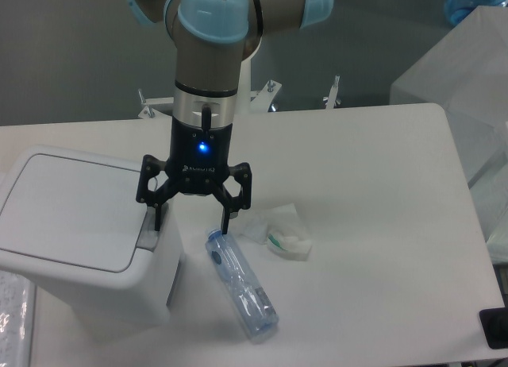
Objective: Open the trash can
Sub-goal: 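Lower the gripper finger onto the grey button beside the lid, then press the grey button down with the gripper finger to pop the lid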
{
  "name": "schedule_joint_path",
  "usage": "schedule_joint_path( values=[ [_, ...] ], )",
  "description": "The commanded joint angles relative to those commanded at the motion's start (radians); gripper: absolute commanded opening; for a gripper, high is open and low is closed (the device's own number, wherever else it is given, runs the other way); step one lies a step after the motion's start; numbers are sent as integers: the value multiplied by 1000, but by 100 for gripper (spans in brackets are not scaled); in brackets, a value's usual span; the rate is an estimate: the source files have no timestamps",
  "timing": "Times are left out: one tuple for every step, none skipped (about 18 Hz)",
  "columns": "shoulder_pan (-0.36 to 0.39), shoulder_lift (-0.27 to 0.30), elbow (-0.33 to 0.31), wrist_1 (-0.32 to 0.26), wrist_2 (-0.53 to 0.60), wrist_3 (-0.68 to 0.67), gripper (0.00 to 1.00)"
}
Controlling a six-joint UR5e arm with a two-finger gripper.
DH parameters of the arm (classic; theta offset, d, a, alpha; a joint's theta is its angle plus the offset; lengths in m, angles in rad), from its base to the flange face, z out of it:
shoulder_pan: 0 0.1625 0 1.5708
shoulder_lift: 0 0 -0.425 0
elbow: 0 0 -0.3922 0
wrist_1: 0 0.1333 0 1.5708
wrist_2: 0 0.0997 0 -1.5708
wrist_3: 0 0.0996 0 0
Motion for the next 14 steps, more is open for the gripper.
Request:
schedule_joint_path(
  values=[
    [0,0,0,2,0,0,100],
    [0,0,0,5,0,0,100],
    [0,-2,0,5,0,0,100],
    [0,0,0,5,0,0,100],
    [0,-2,0,5,0,0,100],
    [0,-2,0,5,0,0,100],
    [0,-2,0,5,0,0,100],
    [0,-2,0,5,0,0,100],
    [0,-2,0,6,0,0,100],
    [0,-2,2,6,0,0,100],
    [0,0,3,6,0,0,100],
    [0,1,11,6,0,2,100],
    [2,2,23,6,0,5,100],
    [2,2,35,6,0,11,100]
  ],
)
